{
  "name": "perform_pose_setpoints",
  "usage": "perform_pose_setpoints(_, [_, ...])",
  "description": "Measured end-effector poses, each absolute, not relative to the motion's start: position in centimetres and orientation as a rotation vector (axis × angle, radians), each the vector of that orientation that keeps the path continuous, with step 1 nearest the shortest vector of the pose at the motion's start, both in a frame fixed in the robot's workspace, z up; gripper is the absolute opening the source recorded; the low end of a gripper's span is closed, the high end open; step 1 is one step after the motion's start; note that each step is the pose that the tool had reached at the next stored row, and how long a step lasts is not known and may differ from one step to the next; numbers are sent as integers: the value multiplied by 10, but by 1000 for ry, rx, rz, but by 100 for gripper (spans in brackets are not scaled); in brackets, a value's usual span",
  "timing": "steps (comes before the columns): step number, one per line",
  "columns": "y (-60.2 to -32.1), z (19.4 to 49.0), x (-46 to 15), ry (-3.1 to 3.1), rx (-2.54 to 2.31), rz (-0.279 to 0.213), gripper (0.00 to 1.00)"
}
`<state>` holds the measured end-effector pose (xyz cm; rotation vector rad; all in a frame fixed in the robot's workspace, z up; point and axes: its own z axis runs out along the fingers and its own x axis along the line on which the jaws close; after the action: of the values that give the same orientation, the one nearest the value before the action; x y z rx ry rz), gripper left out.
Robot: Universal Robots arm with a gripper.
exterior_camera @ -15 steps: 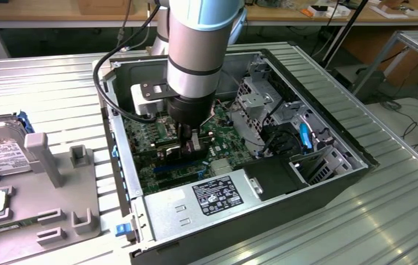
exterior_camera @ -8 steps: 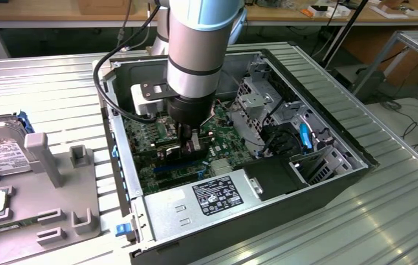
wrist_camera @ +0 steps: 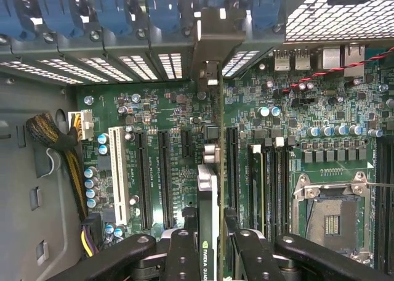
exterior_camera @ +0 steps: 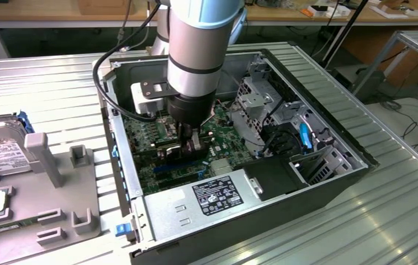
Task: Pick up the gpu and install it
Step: 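Insert the gpu into the slot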
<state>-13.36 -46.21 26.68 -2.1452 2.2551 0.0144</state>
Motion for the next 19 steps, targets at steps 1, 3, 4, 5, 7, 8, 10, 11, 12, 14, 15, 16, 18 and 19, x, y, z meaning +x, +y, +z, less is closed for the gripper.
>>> perform_pose_setpoints(1, [-462, 267, -134, 2255, -2145, 14, 27])
perform_pose_setpoints(3, [-462, 267, -134, 2255, -2145, 14, 27])
perform_pose_setpoints(4, [-462, 267, -134, 2255, -2145, 14, 27])
perform_pose_setpoints(5, [-462, 267, -134, 2255, -2145, 14, 27])
perform_pose_setpoints(7, [-461, 267, -134, 2253, -2148, 14, 27])
perform_pose_setpoints(8, [-460, 267, -134, 2252, -2148, 14, 27])
perform_pose_setpoints(10, [-460, 267, -134, 2251, -2150, 15, 27])
perform_pose_setpoints(11, [-460, 267, -134, 2250, -2150, 14, 27])
perform_pose_setpoints(12, [-460, 267, -134, 2251, -2150, 14, 27])
perform_pose_setpoints(14, [-460, 266, -134, 2251, -2150, 14, 27])
perform_pose_setpoints(15, [-460, 265, -134, 2250, -2150, 15, 27])
perform_pose_setpoints(16, [-460, 265, -134, 2251, -2150, 15, 27])
perform_pose_setpoints(18, [-460, 264, -134, 2251, -2150, 14, 27])
perform_pose_setpoints(19, [-460, 264, -134, 2251, -2150, 14, 27])
